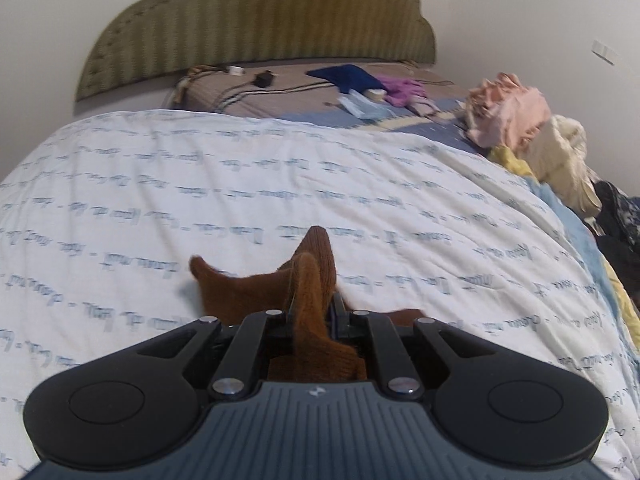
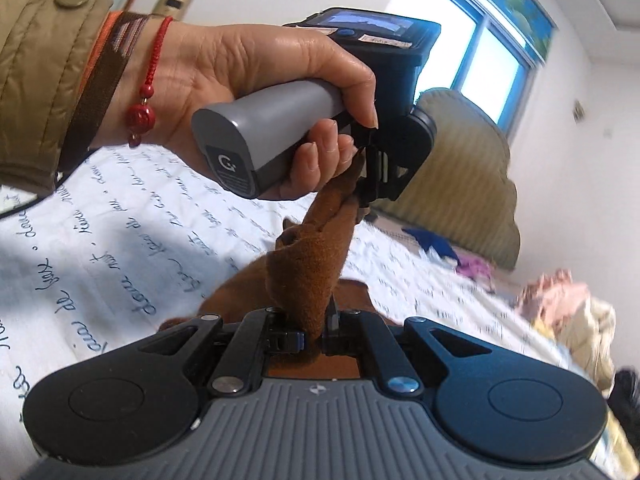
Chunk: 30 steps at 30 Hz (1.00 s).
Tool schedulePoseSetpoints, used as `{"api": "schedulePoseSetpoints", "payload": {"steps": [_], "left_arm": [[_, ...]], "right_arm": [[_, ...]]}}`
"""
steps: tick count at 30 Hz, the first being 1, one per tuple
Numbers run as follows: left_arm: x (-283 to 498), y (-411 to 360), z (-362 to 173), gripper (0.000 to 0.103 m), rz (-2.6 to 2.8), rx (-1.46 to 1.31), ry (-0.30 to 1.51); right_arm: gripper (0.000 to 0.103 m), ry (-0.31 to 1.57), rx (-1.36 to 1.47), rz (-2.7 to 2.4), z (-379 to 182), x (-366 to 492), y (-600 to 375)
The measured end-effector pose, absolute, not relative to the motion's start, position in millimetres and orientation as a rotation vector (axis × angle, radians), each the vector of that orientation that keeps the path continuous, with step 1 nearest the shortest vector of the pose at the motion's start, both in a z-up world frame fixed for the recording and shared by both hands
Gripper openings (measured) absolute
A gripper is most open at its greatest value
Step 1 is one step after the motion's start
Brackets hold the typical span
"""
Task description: Fold small clothes
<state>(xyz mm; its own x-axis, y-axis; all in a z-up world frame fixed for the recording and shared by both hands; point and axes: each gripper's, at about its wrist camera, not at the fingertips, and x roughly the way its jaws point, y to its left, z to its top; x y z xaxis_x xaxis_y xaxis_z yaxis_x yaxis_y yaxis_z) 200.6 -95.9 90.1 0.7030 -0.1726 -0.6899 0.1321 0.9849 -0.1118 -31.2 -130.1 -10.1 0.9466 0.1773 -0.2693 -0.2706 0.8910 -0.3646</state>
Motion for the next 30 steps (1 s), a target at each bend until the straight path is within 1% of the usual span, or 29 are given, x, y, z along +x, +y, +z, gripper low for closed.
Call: {"api": "schedulePoseSetpoints", "payload": {"steps": [9,16,24,30], "left_arm": [[202,-170,74,0.011,-0.231,0.038,0.794],[202,-213,48,0.011,-0.259,0.097,0.836],[198,-240,22,0.011,-0.251,0.198,0.843],[198,-242,18,0.012,-0.259,0.207,0.851]], "right_arm": [[0.007,0.297,-0.257,0.159,-20,-32,-182],[0.007,0.37,-0.097,0.122,-31,-33,-221],[0.007,0.469,0.156,0.142,-49,-27,-262],[0.008,0.497,0.221,0.155,-57,-25,-270]]}}
